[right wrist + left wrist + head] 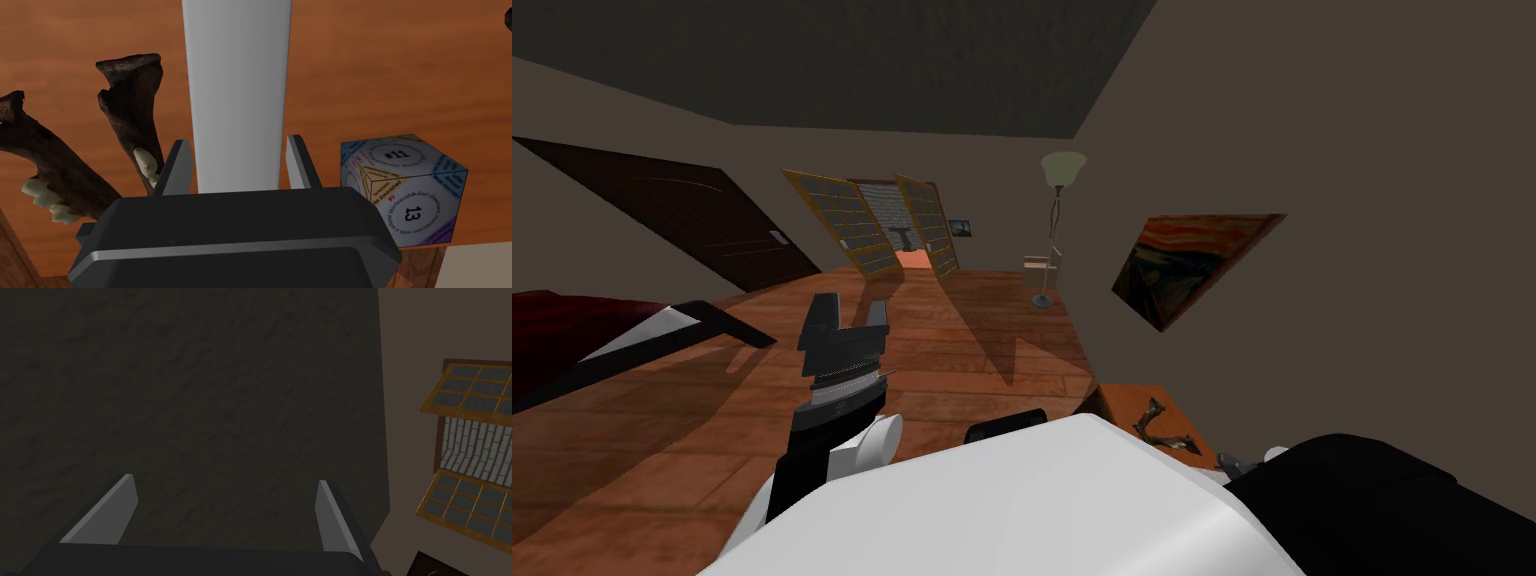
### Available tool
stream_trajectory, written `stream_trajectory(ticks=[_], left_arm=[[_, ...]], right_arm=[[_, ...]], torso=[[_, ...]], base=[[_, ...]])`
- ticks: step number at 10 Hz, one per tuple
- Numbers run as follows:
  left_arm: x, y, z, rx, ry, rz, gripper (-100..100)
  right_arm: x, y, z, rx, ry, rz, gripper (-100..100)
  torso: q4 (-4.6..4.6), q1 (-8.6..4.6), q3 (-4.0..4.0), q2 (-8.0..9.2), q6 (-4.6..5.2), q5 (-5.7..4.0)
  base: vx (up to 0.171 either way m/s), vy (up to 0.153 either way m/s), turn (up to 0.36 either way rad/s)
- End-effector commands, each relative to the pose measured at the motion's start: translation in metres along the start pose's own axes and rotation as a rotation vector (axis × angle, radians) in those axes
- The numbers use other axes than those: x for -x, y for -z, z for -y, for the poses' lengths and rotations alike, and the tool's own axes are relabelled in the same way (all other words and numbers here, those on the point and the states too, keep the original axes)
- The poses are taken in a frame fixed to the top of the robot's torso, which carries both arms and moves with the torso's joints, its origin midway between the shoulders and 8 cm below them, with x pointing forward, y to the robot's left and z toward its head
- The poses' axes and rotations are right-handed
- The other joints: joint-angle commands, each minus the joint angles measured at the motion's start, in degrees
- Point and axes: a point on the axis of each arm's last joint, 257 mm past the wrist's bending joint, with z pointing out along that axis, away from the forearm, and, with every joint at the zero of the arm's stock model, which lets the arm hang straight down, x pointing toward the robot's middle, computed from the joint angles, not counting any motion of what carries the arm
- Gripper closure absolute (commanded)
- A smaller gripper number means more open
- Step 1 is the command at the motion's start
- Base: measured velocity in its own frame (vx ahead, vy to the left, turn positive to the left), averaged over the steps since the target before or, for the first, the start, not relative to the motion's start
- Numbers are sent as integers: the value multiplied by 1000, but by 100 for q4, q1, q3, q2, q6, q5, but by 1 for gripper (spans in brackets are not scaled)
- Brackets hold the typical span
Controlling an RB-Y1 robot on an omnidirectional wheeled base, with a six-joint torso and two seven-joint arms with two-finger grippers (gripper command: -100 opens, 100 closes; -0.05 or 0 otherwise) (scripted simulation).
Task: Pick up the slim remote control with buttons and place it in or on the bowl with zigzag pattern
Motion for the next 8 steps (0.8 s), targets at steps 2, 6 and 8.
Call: stream_trajectory(ticks=[2,6,8], left_arm=[[0,0,0,0,0,0,0],[0,0,0,0,0,0,0],[0,0,0,0,0,0,0]], right_arm=[[-9,5,-10,11,11,-6,100],[-10,12,-38,46,35,14,100],[-9,17,-53,65,56,32,100]], torso=[[-2,10,1,3,1,-1],[-5,-4,-6,-9,-11,-3],[-7,18,-8,-10,-14,0]], base=[[-92,211,107],[-88,214,211],[-96,295,241]])
